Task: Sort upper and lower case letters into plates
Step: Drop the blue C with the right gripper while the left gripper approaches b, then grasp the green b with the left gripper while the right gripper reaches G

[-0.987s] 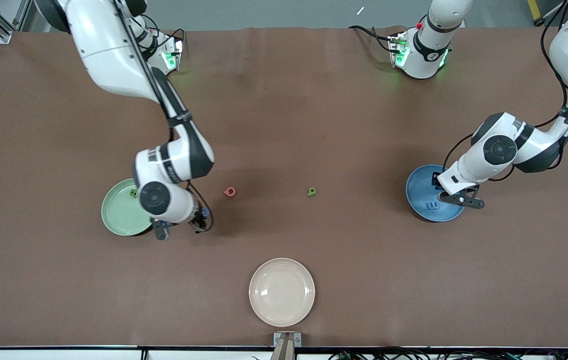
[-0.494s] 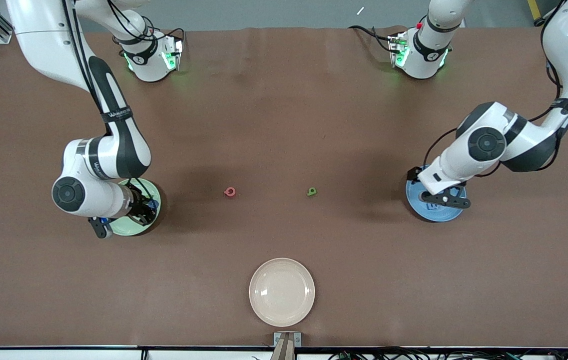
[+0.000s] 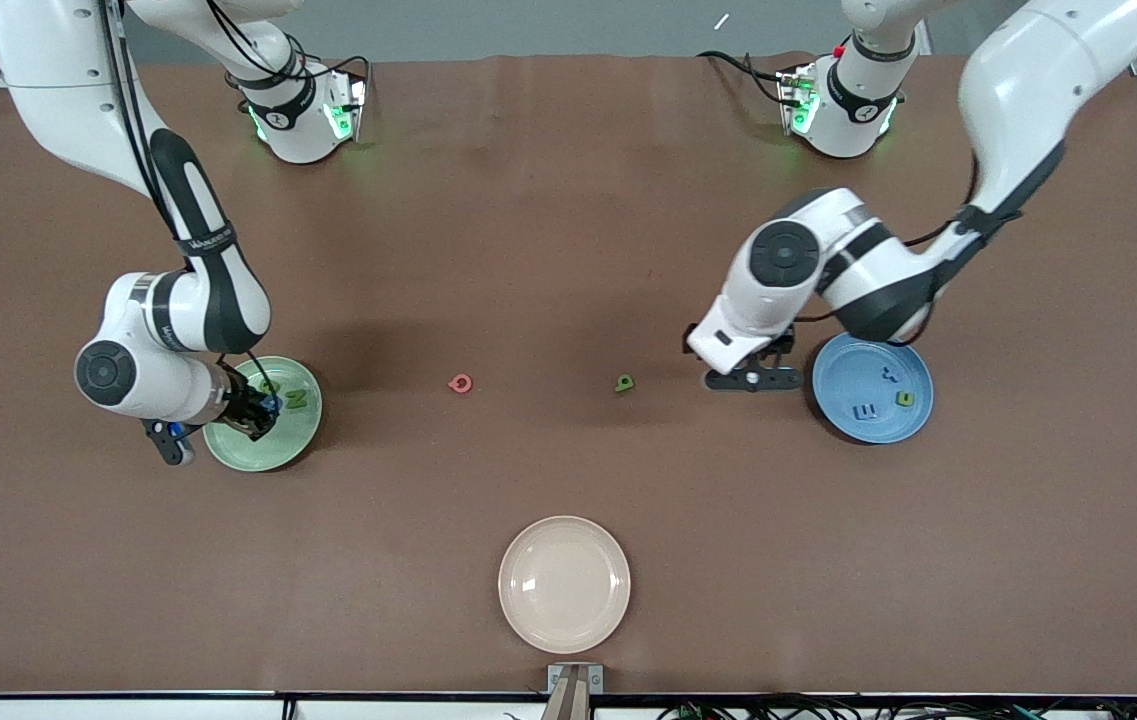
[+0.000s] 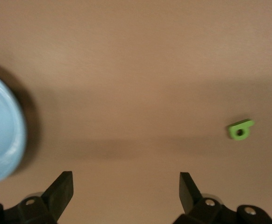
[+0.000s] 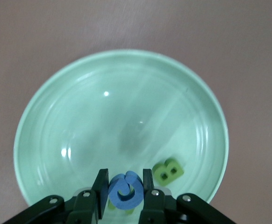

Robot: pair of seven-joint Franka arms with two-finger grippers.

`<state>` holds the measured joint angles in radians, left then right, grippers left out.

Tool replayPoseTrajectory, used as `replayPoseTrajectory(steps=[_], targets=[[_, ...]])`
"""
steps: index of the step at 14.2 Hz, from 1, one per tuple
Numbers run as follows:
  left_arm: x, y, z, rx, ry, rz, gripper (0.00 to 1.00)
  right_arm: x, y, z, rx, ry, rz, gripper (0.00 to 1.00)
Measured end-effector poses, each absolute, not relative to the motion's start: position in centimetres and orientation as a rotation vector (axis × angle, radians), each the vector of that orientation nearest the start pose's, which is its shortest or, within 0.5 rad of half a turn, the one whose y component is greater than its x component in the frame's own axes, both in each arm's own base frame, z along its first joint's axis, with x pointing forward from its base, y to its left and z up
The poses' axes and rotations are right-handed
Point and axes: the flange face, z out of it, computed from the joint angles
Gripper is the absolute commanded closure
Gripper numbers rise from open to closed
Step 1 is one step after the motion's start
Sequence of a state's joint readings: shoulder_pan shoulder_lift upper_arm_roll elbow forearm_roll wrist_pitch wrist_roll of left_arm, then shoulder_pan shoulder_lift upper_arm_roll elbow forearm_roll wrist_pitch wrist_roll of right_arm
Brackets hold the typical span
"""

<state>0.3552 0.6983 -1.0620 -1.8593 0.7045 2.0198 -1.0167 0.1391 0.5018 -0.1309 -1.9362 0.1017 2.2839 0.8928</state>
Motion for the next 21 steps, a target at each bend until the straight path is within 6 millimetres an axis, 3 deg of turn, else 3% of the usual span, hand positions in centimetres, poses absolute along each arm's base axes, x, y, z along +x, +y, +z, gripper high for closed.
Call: replayPoseTrajectory(steps=[5, 12, 16, 17, 18, 19, 21], targets=[[51.9, -39.6, 25.2, -3.069, -0.300, 0.005, 0.00, 61.1, -3.9, 21.7, -2.824, 1.433, 0.136, 0.98], [52.7, -44.9, 20.4, -3.071, -0.588, -0.036, 0.00, 60.5, -2.4, 20.1, -2.839, 1.402, 0.161, 0.94], [52.5, -45.5, 19.0, -3.066, -0.615, -0.010, 0.09, 60.5, -2.2, 18.8, -2.845, 1.399, 0.159, 0.86], [52.5, -45.5, 18.7, -3.064, -0.616, -0.006, 0.13, 60.4, -2.2, 18.7, -2.845, 1.400, 0.160, 0.60], [52.5, -45.4, 18.5, -3.061, -0.617, 0.000, 0.16, 60.4, -2.2, 18.7, -2.845, 1.400, 0.161, 0.20], [52.4, -45.4, 18.2, -3.059, -0.617, 0.006, 0.19, 60.5, -2.2, 18.7, -2.845, 1.400, 0.160, 0.00], [52.4, -45.3, 17.8, -3.055, -0.618, 0.014, 0.25, 60.5, -2.2, 18.8, -2.845, 1.400, 0.160, 0.00]])
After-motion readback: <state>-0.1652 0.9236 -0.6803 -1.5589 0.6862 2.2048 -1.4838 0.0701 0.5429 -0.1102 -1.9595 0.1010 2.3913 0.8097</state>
